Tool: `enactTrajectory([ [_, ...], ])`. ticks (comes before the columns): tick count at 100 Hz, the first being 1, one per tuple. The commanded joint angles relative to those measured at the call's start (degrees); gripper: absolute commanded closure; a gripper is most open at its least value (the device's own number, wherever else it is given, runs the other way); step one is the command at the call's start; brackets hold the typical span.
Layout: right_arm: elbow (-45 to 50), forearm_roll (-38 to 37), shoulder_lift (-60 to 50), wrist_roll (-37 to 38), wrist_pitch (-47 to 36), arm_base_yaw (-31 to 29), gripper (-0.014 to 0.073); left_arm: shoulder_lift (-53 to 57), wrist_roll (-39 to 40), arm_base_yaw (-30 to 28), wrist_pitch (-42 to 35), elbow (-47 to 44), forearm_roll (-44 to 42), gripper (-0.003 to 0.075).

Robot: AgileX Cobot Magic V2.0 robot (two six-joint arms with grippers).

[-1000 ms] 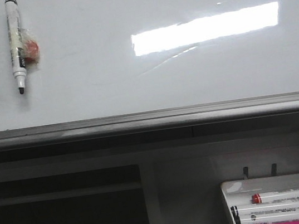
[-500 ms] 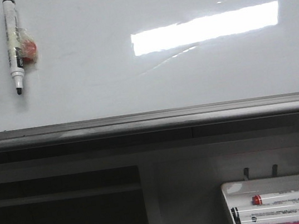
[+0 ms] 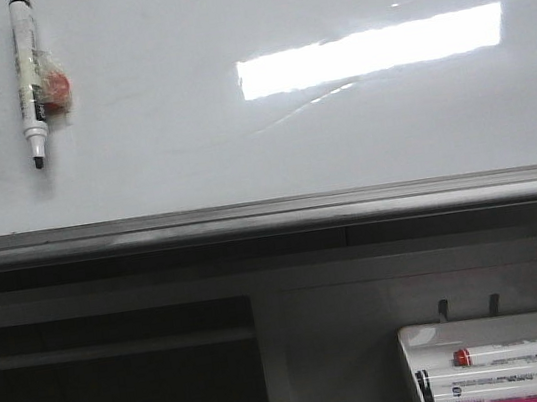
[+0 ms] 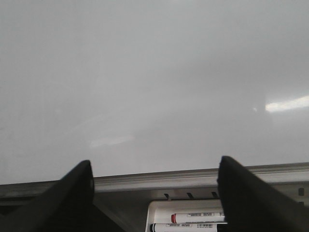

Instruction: Write number 2 on whiteboard

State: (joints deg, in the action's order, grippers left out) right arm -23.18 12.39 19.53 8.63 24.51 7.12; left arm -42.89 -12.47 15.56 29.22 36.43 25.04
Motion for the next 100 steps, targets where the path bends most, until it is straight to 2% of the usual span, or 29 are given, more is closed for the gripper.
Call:
enactTrajectory([
  [1, -2.2, 0.3, 1.9, -0.7, -4.3, -0.3, 0.0101, -5.9, -3.8, 0.1, -2.9, 4.9, 5.2, 0.0302],
  [18, -2.2, 0.3, 2.0, -0.7, -4.6, -0.3, 0.0101, -16.3, -5.7, 0.1, -3.1, 9.0, 11.2, 0.0376],
  [28, -2.2, 0.3, 2.0, -0.7, -4.9, -0.3, 0.0101, -21.0, -6.4, 0.1, -3.1, 10.7, 13.9, 0.0388],
  [42, -2.2, 0.3, 2.0, -0.7, -5.1, -0.3, 0.0101, -25.6, -13.1, 0.3, -2.7, 13.2, 21.4, 0.0387],
  [69, -2.2, 0.3, 2.0, -0.7, -5.3, -0.3, 0.0101, -32.7, -14.2, 0.8, -3.2, 14.6, 21.8, 0.041],
  [83, -2.2, 0.3, 2.0, -0.7, -5.3, -0.3, 0.0101, -35.1, -14.2, 0.8, -3.2, 14.6, 21.8, 0.0534],
  [98, -2.2, 0.3, 2.0, -0.7, -5.3, -0.3, 0.0101, -35.6, -14.6, 0.8, -4.7, 14.6, 21.3, 0.0733],
  [100, -2.2, 0.3, 2.0, -0.7, -5.3, -0.3, 0.0101, -35.6, -15.0, 0.8, -4.8, 14.6, 21.3, 0.0738],
])
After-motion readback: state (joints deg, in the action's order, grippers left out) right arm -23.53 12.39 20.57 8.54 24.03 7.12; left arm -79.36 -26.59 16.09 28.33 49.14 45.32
